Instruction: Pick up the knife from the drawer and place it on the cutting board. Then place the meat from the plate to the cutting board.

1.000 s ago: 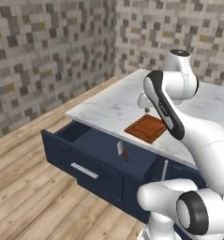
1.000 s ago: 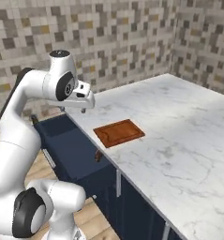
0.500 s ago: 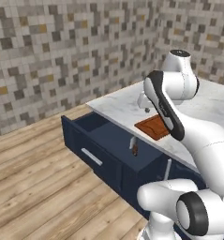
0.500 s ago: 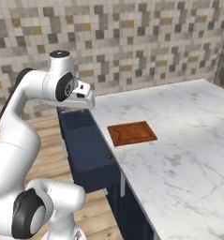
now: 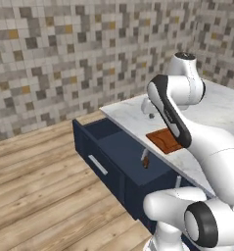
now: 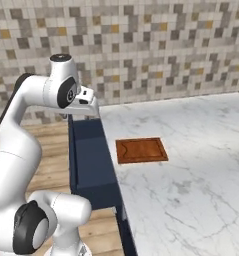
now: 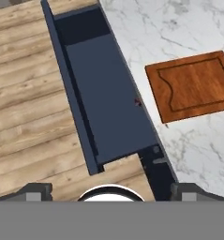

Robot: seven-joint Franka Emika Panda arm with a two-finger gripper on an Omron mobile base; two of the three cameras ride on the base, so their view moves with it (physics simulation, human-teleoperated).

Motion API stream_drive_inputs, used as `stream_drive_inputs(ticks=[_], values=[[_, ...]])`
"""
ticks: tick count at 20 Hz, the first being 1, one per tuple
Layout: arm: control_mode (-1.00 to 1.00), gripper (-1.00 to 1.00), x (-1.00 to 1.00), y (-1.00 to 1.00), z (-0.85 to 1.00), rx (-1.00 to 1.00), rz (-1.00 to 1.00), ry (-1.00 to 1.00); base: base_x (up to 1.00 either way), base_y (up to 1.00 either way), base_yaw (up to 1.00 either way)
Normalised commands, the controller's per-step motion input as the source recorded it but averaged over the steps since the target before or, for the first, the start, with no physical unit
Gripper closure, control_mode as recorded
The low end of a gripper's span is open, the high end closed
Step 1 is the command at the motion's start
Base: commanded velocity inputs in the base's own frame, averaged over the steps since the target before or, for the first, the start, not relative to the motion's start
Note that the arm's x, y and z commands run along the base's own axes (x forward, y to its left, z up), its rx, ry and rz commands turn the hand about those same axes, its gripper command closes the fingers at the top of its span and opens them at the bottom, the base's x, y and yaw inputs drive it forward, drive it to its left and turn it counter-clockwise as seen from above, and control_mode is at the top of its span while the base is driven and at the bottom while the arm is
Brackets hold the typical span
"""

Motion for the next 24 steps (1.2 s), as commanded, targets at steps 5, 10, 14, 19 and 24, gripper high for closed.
stream_drive_inputs(ticks=[5, 10, 14, 19, 24], values=[[1.0, -1.0, 0.0, 0.0, 0.0, 0.0, 0.0, 0.0, 0.0, -0.41, 0.1], [-1.0, -1.0, -0.1, -0.01, -0.37, 0.05, -0.02, 0.02, 0.0, 0.0, 0.0], [-1.0, -1.0, -0.12, 0.09, -0.75, 0.06, -0.19, 0.09, 0.0, 0.0, 0.0], [-1.0, -1.0, -0.04, 0.32, -0.77, 0.05, -0.29, 0.09, 0.0, 0.0, 0.0], [-1.0, -1.0, 0.0, 0.38, -0.81, 0.04, -0.29, 0.22, 0.0, 0.0, 0.0]])
